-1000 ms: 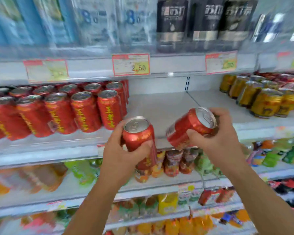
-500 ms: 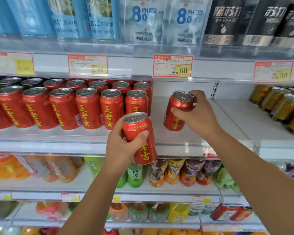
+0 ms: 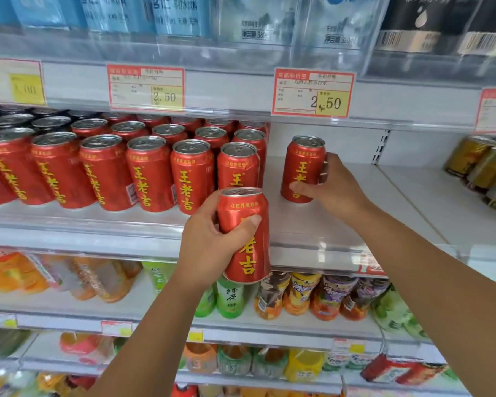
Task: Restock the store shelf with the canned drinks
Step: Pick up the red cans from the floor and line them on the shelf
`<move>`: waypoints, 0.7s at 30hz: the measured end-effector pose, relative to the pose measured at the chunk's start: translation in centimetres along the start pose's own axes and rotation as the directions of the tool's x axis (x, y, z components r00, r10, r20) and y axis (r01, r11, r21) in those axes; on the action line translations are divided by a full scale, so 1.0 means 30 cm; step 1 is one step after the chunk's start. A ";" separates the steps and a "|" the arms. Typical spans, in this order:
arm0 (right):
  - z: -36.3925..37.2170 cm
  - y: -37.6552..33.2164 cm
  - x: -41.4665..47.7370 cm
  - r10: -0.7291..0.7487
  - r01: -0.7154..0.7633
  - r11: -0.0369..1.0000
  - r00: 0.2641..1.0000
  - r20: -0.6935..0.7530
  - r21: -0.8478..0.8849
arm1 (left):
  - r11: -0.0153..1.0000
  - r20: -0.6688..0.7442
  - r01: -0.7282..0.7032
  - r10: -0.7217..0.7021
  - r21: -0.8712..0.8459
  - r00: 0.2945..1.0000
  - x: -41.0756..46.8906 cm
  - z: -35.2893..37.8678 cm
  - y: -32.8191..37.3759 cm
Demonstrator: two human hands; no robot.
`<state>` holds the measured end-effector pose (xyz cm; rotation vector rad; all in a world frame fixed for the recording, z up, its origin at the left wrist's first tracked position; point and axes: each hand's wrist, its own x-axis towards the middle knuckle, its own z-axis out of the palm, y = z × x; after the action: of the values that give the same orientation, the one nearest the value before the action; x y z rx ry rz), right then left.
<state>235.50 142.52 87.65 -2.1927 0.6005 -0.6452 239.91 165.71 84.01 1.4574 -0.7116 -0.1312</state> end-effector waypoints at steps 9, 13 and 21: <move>0.078 0.024 0.253 0.007 -0.009 0.999 0.998 -0.066 -0.031 | 0.998 -0.007 -0.055 0.055 0.025 0.998 0.006 0.008 -0.015; 0.112 0.036 0.335 0.006 -0.009 0.999 0.997 -0.079 -0.038 | 0.997 -0.007 -0.070 0.070 0.027 0.998 0.013 0.005 -0.023; 0.169 0.055 0.426 -0.009 0.010 1.000 0.995 -0.100 0.009 | 0.997 0.004 -0.079 0.079 -0.006 0.997 0.015 0.001 -0.032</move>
<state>248.00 136.62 86.67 -2.1653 0.6379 -0.7652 240.56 165.32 83.29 1.4218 -0.7701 -0.0752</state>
